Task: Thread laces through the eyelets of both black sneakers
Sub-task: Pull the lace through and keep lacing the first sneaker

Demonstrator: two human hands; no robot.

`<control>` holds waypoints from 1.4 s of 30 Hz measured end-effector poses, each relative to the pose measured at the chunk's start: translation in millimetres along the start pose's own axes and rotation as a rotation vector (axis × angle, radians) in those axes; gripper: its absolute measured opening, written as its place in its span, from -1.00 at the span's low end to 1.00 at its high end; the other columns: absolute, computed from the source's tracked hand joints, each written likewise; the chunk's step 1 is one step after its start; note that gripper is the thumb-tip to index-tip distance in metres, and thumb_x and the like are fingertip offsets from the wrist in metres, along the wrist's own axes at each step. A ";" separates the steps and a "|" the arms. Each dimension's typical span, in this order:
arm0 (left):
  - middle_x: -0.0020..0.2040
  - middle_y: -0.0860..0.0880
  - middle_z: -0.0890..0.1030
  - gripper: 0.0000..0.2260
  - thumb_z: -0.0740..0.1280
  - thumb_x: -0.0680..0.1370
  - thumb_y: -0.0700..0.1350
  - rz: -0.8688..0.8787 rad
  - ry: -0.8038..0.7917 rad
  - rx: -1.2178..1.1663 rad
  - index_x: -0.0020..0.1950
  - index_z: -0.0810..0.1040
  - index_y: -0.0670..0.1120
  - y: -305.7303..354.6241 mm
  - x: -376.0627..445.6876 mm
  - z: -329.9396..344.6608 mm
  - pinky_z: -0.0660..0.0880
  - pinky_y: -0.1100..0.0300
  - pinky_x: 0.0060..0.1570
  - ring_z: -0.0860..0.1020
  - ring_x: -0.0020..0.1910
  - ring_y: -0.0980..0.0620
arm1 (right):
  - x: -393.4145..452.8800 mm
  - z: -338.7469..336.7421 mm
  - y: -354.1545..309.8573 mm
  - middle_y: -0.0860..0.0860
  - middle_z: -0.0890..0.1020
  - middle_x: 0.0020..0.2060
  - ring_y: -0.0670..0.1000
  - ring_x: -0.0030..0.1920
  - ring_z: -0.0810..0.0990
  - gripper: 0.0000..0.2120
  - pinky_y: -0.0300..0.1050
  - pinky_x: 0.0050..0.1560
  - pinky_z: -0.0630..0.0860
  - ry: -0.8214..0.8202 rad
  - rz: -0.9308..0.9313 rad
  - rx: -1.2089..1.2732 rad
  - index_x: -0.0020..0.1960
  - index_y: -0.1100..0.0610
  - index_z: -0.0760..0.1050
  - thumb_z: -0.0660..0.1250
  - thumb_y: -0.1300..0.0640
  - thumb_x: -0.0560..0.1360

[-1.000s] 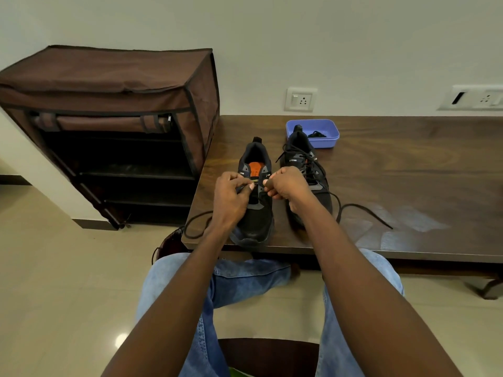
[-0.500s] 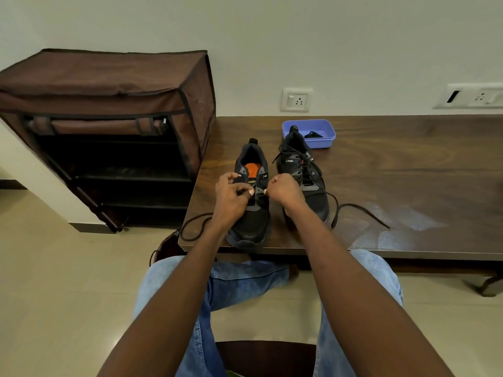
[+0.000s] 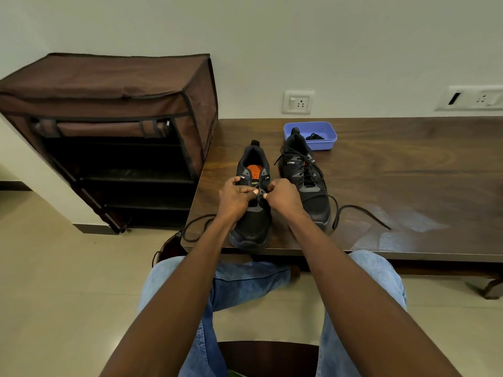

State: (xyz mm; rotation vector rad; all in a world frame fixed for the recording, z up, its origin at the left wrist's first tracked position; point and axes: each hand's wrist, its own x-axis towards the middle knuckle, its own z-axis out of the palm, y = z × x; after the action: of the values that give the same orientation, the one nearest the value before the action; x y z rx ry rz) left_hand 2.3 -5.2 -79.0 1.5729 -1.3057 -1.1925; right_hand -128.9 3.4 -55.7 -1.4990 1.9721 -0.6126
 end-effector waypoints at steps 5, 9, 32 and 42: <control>0.43 -0.06 0.42 -0.53 0.38 0.58 -0.12 0.034 -0.008 0.200 0.48 0.40 -0.14 -0.9 -1.6 -1.2 0.33 0.15 0.29 0.32 0.41 0.01 | -6.9 2.2 -0.1 0.10 0.64 -0.03 0.08 -0.01 0.59 -0.96 -0.08 -0.07 0.47 0.036 -0.052 -0.004 -0.03 0.12 0.59 0.36 0.20 0.56; 0.45 -0.04 0.26 -0.50 0.38 0.59 -0.07 0.210 -0.153 0.394 0.52 0.37 0.04 -5.0 -3.2 -14.7 0.19 0.16 0.39 0.23 0.42 0.02 | -12.0 0.6 -5.9 0.08 0.65 -0.07 0.10 -0.02 0.61 -0.91 -0.06 -0.06 0.51 0.111 -0.029 0.086 -0.09 0.08 0.61 0.34 0.19 0.55; 0.50 -0.12 0.22 -0.07 0.51 0.38 0.26 0.215 -0.357 0.801 0.62 0.11 0.09 31.8 -0.5 -36.4 0.29 -0.09 0.45 0.26 0.47 -0.16 | -13.6 -74.0 20.2 0.22 0.52 0.28 0.23 0.36 0.39 -0.61 0.12 0.43 0.24 0.584 0.131 -0.399 0.30 0.24 0.43 0.34 0.11 0.52; 0.48 -0.11 0.24 -0.01 0.58 0.34 0.18 0.168 -0.372 0.756 0.62 0.09 0.12 29.6 3.4 -38.0 0.33 -0.12 0.44 0.29 0.45 -0.17 | -12.6 -48.7 -1.4 0.07 0.66 -0.06 0.11 0.00 0.61 -0.81 0.06 0.15 0.51 0.172 -0.045 -0.248 0.05 0.11 0.63 0.23 0.14 0.62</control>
State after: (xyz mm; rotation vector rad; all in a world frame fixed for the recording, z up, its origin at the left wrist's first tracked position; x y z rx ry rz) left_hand 30.8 -14.7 -41.2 1.7276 -2.2761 -0.9577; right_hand -158.9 15.8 -17.3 -1.6916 2.2172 -0.5468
